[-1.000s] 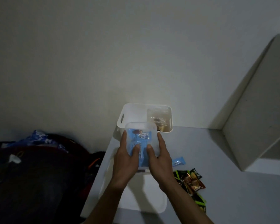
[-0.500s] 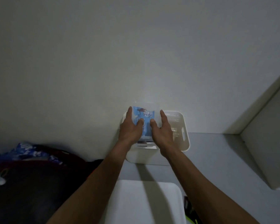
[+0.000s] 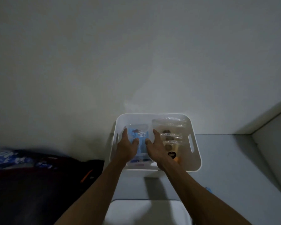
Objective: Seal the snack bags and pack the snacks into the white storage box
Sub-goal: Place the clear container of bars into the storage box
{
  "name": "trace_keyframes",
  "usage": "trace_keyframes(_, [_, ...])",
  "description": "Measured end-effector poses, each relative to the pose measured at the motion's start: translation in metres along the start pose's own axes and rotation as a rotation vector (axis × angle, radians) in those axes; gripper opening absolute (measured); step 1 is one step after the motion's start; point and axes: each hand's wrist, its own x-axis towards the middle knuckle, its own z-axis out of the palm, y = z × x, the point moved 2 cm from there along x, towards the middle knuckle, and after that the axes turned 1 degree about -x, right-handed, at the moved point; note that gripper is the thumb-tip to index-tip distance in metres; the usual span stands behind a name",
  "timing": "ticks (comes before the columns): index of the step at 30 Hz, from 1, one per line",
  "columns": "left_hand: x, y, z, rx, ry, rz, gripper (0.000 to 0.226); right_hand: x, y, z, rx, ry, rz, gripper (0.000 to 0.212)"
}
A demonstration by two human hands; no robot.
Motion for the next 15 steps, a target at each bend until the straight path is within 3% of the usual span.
trace_keyframes(15, [0.055, -0.048, 0.022, 0.019, -0.122, -0.045, 0.077, 0.038, 0.024, 0.015, -0.027, -0.093, 0.188, 0.071])
